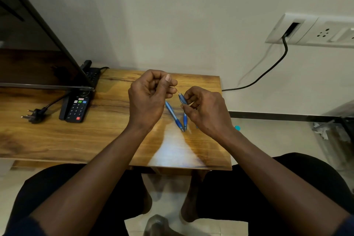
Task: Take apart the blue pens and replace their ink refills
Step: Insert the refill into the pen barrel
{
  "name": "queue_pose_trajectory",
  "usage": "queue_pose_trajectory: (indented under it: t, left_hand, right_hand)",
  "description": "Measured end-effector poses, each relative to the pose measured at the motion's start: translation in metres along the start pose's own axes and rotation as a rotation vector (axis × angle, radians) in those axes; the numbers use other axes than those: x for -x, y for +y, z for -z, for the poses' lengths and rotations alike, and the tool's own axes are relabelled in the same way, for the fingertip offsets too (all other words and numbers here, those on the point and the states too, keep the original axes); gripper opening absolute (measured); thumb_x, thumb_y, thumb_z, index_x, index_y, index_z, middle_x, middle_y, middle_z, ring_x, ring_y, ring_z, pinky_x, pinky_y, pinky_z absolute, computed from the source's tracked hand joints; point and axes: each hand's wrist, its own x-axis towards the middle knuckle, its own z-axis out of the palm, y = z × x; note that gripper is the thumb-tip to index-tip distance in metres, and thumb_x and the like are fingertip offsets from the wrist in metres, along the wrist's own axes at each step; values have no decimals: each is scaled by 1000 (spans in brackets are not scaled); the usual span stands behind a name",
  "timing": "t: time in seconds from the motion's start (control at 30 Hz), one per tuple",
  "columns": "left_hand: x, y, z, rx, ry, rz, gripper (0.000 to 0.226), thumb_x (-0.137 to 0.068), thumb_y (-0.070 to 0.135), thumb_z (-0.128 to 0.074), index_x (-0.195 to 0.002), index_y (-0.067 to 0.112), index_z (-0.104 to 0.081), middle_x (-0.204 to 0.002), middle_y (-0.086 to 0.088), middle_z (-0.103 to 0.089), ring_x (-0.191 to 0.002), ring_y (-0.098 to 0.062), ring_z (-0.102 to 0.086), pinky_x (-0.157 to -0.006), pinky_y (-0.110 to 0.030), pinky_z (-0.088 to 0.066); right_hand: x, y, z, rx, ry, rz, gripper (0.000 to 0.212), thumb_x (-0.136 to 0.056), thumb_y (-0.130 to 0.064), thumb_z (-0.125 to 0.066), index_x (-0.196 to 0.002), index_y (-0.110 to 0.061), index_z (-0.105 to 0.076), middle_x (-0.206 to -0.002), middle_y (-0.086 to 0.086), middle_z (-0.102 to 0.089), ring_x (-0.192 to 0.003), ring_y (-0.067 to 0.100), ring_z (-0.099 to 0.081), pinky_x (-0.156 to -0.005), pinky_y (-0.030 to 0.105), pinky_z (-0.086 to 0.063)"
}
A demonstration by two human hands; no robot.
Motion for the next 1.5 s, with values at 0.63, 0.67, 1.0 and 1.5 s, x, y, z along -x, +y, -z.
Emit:
queue_pose_trajectory:
  t: [0.63,0.67,1.0,1.5]
  left_hand:
    - [5,-6,-1,-190,-48,-87,8,-101,21,-69,-101,14,-75,-90,2,-77,-82,-19,-76,-75,-49,-63]
    - [5,-6,-1,-202,-53,-87,9,-101,21,-70,-101,14,-75,-89,2,-77,-81,-19,-75,-74,-47,-62]
    - [6,-5,-2,-247,-139,-53,12,-102,21,-68,-106,23,-79,-90,6,-79,-81,-13,-76,-74,-44,-64]
    - [4,-8,6,-260,-162,12,20,-104,14,-62,-118,18,-75,-105,8,-77,-84,-12,-77,-77,-40,-65]
  right_hand:
    - [-1,-2,1,-40,16,26,19,-87,-24,-81,-103,-24,-70,-90,-13,-71,-75,7,-69,-71,40,-61]
    - [-1,-2,2,-42,15,27,19,-87,-24,-80,-102,-24,-69,-89,-14,-70,-75,6,-69,-71,40,-61]
    - [-2,-4,2,-102,29,10,16,-85,-22,-81,-97,-23,-70,-83,-14,-68,-72,4,-69,-70,39,-61]
    - [-5,-8,2,-150,24,-12,17,-85,-21,-82,-97,-19,-71,-82,-13,-69,-72,5,-68,-70,37,-61]
